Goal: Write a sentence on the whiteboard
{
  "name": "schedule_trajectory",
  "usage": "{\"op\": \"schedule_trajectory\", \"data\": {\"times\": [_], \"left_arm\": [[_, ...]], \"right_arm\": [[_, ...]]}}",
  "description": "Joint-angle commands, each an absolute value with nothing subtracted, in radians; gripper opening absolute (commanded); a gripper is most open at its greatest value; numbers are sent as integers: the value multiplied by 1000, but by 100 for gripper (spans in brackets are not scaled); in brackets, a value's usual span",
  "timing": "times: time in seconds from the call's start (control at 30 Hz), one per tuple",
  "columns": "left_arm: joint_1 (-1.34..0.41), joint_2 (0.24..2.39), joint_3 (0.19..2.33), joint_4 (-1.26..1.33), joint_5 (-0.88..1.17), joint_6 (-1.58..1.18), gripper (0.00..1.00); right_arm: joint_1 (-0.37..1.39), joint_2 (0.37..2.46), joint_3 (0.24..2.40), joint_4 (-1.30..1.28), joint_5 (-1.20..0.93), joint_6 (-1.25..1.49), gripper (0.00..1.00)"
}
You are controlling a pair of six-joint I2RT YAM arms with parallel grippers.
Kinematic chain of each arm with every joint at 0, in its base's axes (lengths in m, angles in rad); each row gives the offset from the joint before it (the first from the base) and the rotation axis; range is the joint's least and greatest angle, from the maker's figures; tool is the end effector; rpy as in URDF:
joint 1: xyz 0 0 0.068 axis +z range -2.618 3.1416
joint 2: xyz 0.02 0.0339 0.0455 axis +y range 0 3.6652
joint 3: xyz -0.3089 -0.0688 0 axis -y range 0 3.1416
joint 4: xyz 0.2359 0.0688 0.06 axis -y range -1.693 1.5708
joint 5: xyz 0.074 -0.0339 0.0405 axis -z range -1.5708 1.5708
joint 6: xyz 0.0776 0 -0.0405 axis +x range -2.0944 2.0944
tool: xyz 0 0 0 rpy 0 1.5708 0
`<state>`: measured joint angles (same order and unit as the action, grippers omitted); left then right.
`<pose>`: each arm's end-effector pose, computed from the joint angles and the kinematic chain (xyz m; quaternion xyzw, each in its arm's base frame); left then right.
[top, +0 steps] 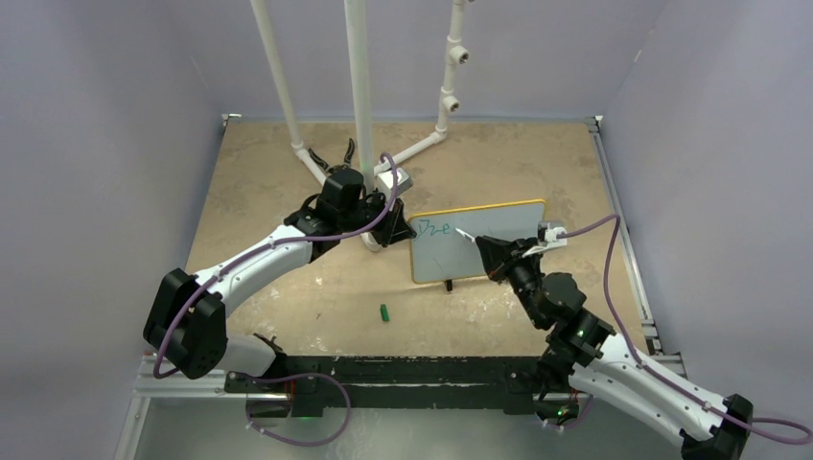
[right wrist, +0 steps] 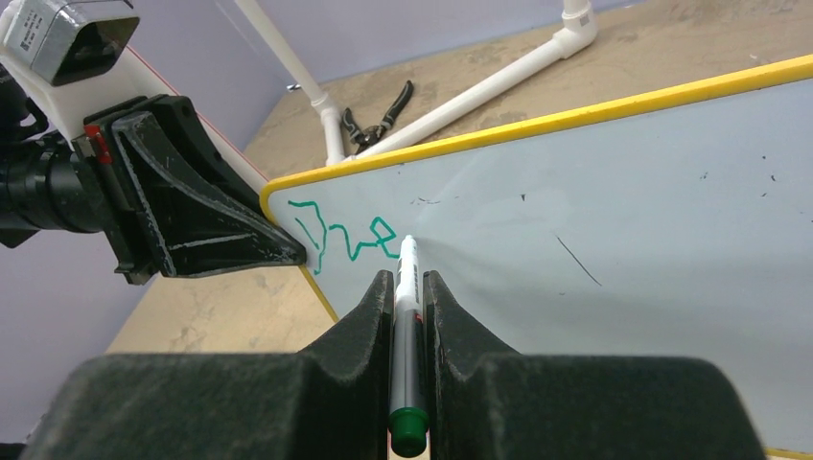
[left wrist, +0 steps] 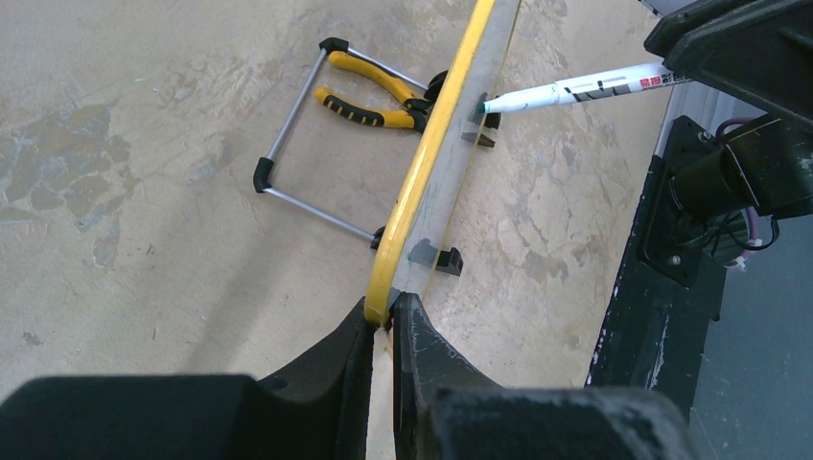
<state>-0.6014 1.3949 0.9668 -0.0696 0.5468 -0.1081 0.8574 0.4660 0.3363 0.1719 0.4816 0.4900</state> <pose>0.2482 -0.2193 0.3073 0.3359 0.7688 -0.3886 0.3809 0.1112 0.0735 0.2873 0.0465 0.6922 0.3084 0.6508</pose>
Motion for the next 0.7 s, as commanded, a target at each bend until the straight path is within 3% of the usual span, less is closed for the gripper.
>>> {"op": "schedule_trajectory", "data": {"times": [0.0, 0.67], "left_arm": [[-585, 1391, 960, -51, 517, -77, 0], [-585, 1394, 961, -49, 522, -75, 0]], "right_arm": [[856, 470, 350, 172, 525, 476, 0], [856, 528, 356, 291, 525, 431, 0]]}}
